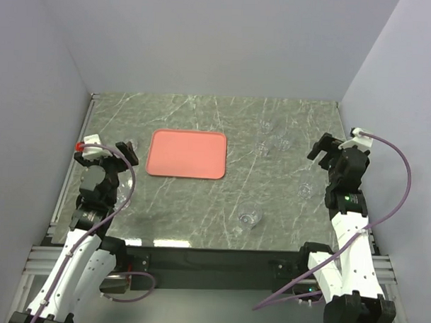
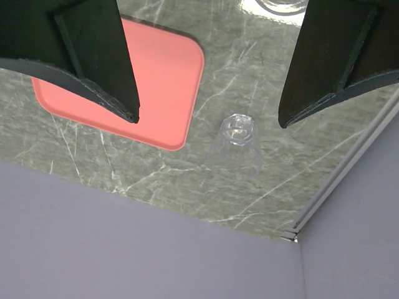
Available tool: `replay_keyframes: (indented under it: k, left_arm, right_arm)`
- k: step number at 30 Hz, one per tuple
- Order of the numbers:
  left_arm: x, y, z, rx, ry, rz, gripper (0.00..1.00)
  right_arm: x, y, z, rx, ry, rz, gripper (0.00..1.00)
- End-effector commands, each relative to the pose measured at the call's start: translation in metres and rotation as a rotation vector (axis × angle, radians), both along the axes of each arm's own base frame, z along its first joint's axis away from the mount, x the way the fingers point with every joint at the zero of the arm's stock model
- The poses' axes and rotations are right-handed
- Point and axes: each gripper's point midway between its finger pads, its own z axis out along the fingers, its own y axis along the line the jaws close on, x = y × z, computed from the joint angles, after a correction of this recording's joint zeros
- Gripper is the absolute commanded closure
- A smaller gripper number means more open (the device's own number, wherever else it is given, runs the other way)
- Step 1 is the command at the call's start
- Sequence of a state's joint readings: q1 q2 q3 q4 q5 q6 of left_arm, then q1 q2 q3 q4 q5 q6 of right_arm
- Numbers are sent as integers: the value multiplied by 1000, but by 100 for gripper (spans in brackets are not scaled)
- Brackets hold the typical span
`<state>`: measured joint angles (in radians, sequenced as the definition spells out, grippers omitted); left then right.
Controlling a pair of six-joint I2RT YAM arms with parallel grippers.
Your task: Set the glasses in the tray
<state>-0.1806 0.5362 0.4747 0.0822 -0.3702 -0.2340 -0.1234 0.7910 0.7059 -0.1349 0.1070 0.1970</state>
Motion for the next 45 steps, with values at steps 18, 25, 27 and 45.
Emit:
replay_keyframes:
  k: [18,25,27,45]
  left_arm:
    - [62,2,37,-422,151,-162,1]
    - [94,37,6,-590,271,-96,1]
    - [101,47,5,-597,277,-57,1]
    - [156,87,-99,-635,680,134,32]
  right_arm:
    - [-37,133,-28,-209,84,1013,0]
    - [-44,139,-24,-224,51,1048,0]
    - [-46,139,-24,-227,46,1052,0]
    - [-41,132,-26,-246,54,1008,1]
